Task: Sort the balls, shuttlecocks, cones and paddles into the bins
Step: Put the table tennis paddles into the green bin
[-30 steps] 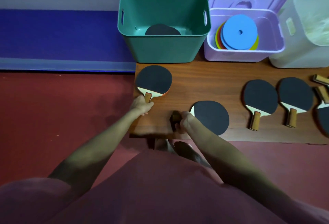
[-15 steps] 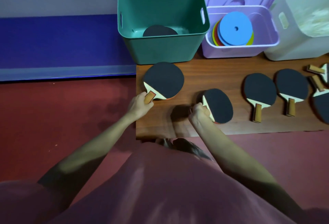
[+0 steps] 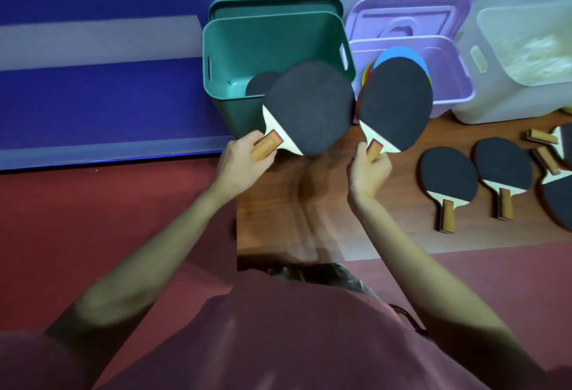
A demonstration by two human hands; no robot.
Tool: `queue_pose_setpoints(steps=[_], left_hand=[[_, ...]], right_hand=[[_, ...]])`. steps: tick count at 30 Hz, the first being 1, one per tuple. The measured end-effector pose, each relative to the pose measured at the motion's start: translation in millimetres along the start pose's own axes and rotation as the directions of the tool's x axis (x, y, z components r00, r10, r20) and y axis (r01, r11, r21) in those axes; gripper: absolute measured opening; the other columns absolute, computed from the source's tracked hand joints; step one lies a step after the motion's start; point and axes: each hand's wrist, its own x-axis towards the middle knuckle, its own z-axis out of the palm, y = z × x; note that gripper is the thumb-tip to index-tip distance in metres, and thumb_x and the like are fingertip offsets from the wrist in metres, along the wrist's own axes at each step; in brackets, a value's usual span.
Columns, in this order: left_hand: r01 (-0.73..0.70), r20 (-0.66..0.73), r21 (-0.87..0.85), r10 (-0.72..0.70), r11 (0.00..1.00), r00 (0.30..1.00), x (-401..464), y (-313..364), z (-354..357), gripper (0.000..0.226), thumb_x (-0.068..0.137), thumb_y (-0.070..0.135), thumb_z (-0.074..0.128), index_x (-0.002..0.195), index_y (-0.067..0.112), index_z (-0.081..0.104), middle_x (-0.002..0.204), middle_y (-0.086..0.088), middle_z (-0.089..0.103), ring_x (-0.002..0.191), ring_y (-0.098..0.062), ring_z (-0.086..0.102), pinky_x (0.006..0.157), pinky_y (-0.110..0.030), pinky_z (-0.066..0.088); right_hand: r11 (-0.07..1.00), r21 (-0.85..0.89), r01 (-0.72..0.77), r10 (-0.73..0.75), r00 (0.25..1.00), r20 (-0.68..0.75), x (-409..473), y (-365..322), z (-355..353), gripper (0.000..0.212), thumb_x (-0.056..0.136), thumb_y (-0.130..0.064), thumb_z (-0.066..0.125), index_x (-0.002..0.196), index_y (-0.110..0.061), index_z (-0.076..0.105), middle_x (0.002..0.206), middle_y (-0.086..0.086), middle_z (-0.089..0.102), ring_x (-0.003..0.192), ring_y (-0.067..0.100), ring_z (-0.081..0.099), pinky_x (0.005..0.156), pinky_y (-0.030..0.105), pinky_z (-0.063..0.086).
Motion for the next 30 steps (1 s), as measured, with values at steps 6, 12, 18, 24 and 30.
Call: queue_pose_setpoints(steps=[6,12,18,24,30], left_hand=[[0.132,-0.036,0.052,-0.130,0.990,0.991,71.2,29.9,-39.5,0.042,0.071,0.053,0.076,0.074,0.015,0.058,0.064,0.000,0.050,0.062,-0.020,0.046,0.057,-0.035,0.034],[0.388,0.123,-0.067,-0.379,0.919,0.917,149.8,33.7,-39.4,0.042,0.080,0.052,0.067,0.073,0.011,0.059,0.057,-0.001,0.048,0.046,-0.013,0.037,0.046,-0.025,0.028],[0.545,0.388,0.021,-0.509,0.838,0.769,199.4,18.6,-18.9,0.036,0.083,0.047,0.067,0.075,0.016,0.051,0.059,0.002,0.046,0.036,-0.006,0.030,0.036,-0.017,0.022],[0.594,0.428,0.082,-0.566,0.800,0.704,221.0,-3.5,8.9,0.039,0.087,0.042,0.066,0.066,0.017,0.044,0.054,0.001,0.040,0.032,-0.006,0.025,0.036,-0.017,0.017],[0.587,0.488,0.194,-0.596,0.786,0.637,223.1,-27.5,20.1,0.042,0.084,0.044,0.067,0.066,0.015,0.043,0.056,-0.006,0.038,0.034,-0.010,0.028,0.035,-0.019,0.023]], right_hand=[[0.994,0.067,0.088,-0.100,0.976,0.194,43.4,-46.2,11.6,0.033,0.062,-0.041,0.055,0.050,-0.022,0.031,0.053,0.002,0.036,0.058,0.024,0.037,0.058,0.041,0.037],[0.968,-0.013,0.252,-0.224,0.881,0.416,90.2,-96.9,15.1,0.034,0.067,-0.039,0.056,0.058,-0.019,0.030,0.054,0.005,0.028,0.053,0.017,0.031,0.052,0.034,0.031],[0.930,-0.109,0.352,-0.219,0.766,0.604,135.0,-129.1,22.4,0.039,0.079,-0.018,0.058,0.051,-0.017,0.030,0.044,0.003,0.033,0.042,0.017,0.034,0.049,0.025,0.030],[0.879,-0.199,0.433,-0.171,0.677,0.716,170.2,-135.2,35.4,0.027,0.075,-0.025,0.058,0.060,-0.011,0.040,0.056,0.012,0.041,0.054,0.020,0.040,0.055,0.032,0.034],[0.807,-0.231,0.544,-0.159,0.575,0.802,182.0,-137.0,54.7,0.031,0.078,-0.022,0.059,0.058,-0.013,0.037,0.059,0.009,0.039,0.057,0.019,0.037,0.056,0.030,0.034]])
